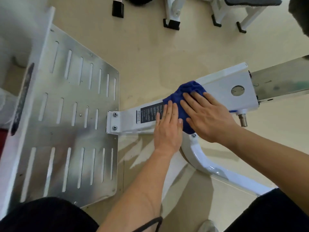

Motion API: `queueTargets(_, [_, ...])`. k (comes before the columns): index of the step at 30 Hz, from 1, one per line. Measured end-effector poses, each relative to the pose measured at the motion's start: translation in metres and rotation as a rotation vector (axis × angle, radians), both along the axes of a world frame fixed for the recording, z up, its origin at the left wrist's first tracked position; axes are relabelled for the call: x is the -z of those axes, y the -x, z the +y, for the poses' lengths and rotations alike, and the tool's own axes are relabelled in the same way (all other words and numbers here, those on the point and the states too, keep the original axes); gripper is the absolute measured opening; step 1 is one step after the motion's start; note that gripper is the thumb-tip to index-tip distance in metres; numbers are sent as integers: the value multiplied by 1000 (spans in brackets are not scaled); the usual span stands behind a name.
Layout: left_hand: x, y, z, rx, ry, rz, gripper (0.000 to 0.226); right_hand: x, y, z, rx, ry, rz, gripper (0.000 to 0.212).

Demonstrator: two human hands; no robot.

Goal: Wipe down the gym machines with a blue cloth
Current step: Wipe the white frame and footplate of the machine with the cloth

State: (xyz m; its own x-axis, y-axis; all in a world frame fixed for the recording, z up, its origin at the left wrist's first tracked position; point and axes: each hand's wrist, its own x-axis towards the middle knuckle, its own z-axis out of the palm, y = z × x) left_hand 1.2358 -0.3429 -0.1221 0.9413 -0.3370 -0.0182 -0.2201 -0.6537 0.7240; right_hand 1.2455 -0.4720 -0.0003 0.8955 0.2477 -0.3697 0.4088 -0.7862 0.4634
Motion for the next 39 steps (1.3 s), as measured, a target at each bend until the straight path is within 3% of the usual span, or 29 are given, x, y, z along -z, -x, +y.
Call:
queueTargets(8, [35,-34,21,-111,-17,43,74,39,-51,27,-54,22,37,75])
queueTargets(12, [34,9,21,-144,11,71,63,40,-10,26,-76,8,116,75])
queueTargets(16, [48,-6,34,-156,12,95,54,49,-30,37,-97,-9,138,83])
queueTargets(21, [83,-44,59,-197,-75,193,52,90,-70,72,-148,18,157,66])
queueTargets(27, [80,11,62,-274,-53,178,56,87,-23,76,-150,35,227,82])
queueTargets(30, [88,5,72,-272,-87,168,54,96,-32,85,-165,26,212,65])
queueTargets(39, [140,-41,104,-366,43,258,51,159,-101,130,-238,-3,262,60])
